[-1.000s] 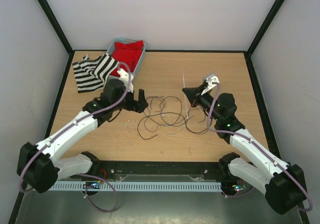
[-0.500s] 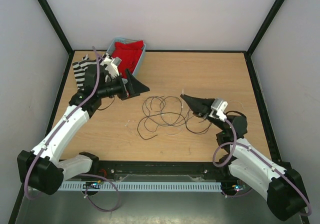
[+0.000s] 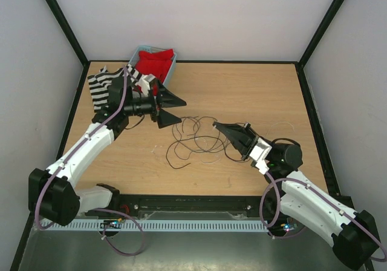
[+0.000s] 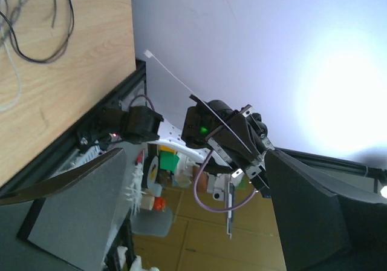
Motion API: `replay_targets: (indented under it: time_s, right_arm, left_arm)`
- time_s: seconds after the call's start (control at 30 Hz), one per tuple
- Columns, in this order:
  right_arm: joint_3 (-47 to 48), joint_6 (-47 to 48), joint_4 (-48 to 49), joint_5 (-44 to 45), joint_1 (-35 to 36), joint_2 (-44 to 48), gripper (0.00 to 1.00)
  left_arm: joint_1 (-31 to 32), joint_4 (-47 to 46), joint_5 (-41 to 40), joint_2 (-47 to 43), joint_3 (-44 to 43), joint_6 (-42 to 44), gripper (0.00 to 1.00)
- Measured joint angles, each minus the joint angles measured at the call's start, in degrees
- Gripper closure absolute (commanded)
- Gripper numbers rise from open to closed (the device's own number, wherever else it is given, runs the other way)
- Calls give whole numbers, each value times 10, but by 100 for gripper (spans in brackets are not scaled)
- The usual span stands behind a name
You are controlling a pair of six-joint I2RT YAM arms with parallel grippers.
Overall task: Zip-tie the wires
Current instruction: Adjust the ribbon.
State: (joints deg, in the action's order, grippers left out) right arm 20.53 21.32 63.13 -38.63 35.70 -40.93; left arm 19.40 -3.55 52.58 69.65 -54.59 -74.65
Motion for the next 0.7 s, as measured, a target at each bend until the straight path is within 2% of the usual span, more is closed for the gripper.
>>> replay_targets:
  time_s: [0.37, 0.7]
  right_arm:
    - [3, 53, -32, -20, 34, -8, 100]
    - [6, 76, -36, -39, 50, -21, 100]
  left_arm:
    - [66, -42, 10, 52, -5, -79, 3]
    - [115, -68, 10, 73, -5, -123, 10]
